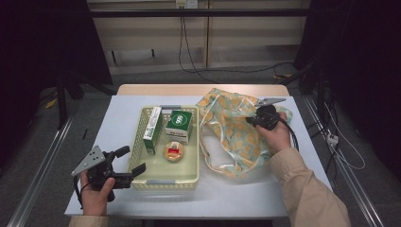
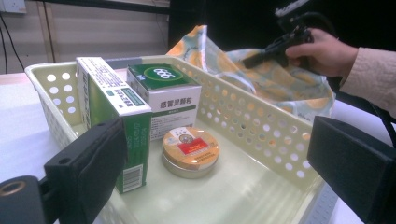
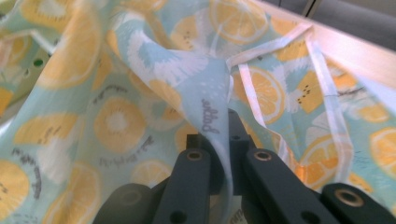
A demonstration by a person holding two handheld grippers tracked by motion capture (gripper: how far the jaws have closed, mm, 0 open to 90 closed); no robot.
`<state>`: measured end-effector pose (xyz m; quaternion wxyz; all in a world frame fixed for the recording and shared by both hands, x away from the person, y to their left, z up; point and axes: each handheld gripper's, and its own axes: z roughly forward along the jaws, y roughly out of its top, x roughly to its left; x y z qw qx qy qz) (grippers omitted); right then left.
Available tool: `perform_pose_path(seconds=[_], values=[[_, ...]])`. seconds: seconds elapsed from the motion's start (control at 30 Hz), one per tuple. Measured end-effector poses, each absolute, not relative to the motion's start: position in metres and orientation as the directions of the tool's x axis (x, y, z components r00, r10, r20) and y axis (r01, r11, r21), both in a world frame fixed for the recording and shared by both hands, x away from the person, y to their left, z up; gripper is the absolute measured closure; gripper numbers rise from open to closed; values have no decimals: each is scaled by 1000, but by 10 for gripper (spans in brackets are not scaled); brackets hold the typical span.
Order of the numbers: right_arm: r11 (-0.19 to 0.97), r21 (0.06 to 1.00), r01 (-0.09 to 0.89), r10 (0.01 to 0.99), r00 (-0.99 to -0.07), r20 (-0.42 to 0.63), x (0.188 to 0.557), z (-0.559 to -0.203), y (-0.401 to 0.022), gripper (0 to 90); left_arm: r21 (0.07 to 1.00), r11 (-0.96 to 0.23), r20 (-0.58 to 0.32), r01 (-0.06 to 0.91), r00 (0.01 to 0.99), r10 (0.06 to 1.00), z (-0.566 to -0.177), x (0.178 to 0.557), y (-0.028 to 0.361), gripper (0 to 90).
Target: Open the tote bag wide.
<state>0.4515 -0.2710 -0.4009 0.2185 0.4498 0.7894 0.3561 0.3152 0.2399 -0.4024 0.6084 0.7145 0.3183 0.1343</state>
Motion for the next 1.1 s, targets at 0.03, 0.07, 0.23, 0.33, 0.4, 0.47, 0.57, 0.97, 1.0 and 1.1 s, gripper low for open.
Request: perform_pose_path(seconds=[0.03,0.07,0.23,0.33,0.4,0.47,0.57,0.97,1.0,1.1], values=[[340,759,555,867,-497,-26,451,-396,-271,900,955,-58,-194,291,762,618,-402,315,239,51],[348,759,550,867,-498,-36,450,-392,-272,900,955,-59,-195,292,762,618,-402,315,239,52],[358,771,527,879,-470,-87,447,-371,-275,900,956,-58,-194,289,766,613,-399,315,238,51],[344,787,512,887,-451,-95,445,-362,-279,900,959,-59,-185,278,766,616,-394,315,238,51],[345,785,514,888,-451,-96,444,-358,-281,900,959,-52,-192,279,771,607,-390,315,236,51],[341,788,512,891,-443,-98,443,-355,-282,900,960,-56,-187,274,777,601,-387,316,233,51],[336,792,510,894,-438,-97,442,-349,-284,900,955,-62,-199,289,783,590,-384,318,227,51],[384,772,507,874,-470,-126,433,-332,-275,899,944,-111,-195,312,794,575,-366,332,219,48],[387,768,509,871,-476,-124,432,-334,-274,899,943,-113,-193,312,794,577,-365,334,218,48],[389,762,517,869,-480,-118,432,-338,-272,899,937,-129,-198,325,798,570,-360,342,213,49]])
